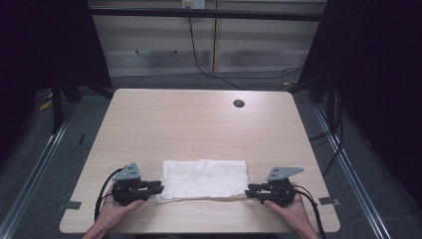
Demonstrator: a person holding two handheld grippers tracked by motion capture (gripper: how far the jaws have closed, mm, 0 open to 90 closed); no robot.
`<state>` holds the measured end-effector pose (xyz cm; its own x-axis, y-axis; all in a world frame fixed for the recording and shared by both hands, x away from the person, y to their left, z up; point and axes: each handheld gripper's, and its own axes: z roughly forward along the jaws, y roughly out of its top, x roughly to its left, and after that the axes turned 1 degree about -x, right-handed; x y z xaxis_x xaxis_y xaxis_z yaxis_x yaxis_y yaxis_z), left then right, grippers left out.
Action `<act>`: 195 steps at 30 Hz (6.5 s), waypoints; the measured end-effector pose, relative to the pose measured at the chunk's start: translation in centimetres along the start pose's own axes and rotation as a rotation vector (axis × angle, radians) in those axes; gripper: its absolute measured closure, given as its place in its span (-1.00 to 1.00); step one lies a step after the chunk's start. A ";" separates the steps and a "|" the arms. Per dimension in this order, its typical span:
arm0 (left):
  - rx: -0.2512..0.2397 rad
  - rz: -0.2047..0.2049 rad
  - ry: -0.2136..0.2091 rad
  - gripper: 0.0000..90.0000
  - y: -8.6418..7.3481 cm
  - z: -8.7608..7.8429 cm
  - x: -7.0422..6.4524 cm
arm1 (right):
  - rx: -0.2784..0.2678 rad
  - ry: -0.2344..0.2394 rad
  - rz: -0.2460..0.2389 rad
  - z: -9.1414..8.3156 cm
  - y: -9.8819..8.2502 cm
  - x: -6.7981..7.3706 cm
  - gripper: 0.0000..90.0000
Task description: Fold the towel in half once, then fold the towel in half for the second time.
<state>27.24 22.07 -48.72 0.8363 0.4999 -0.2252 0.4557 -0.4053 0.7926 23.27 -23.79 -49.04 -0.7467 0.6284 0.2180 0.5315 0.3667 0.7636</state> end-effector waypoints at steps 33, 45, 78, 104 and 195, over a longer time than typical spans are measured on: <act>0.043 -0.020 0.050 0.64 1.4 4.2 3.0 | 0.012 -0.097 0.023 3.5 5.5 -4.9 0.37; 0.039 -0.007 0.055 0.65 1.3 4.2 3.0 | 0.037 -0.129 0.060 5.4 6.1 -6.9 0.31; 0.041 -0.036 0.049 0.66 1.3 4.2 3.2 | 0.072 -0.088 0.032 5.6 4.7 -7.2 0.96; -0.019 -0.099 0.088 0.35 4.0 2.7 5.4 | 0.034 -0.065 0.038 4.7 5.0 -7.1 0.97; -0.034 -0.154 0.112 0.93 5.2 4.3 7.1 | -0.108 -0.079 -0.013 1.8 6.2 -6.0 0.97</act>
<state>36.88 20.23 -48.69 0.7178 0.6365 -0.2822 0.5633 -0.2927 0.7727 31.72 -24.02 -46.70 -0.7173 0.6776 0.1624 0.4726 0.3019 0.8279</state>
